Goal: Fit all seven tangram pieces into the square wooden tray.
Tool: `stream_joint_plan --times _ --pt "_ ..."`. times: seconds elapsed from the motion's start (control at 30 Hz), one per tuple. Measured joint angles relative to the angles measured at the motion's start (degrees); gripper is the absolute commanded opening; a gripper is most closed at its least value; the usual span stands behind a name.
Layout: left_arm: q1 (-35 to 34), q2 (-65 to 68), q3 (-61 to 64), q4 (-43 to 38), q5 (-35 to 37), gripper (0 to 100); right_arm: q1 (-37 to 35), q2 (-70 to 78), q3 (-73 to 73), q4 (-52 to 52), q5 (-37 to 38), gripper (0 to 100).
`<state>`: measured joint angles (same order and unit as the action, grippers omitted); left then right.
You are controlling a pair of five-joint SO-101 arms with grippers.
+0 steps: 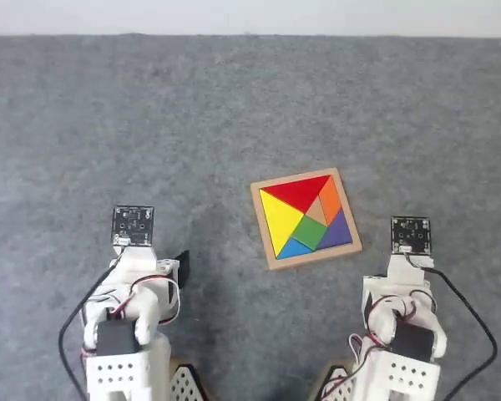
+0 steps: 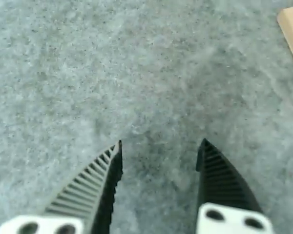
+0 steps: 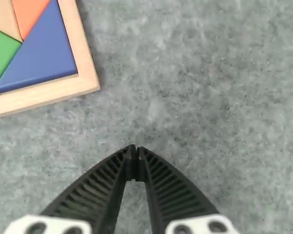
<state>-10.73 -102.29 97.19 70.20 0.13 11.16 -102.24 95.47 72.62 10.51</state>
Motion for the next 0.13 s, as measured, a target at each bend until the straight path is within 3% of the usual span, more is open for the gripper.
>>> stream_joint_plan --times 0.13 --pt "0.0 0.0 0.0 0.0 0.0 24 0.0 0.0 0.0 0.0 0.0 0.9"
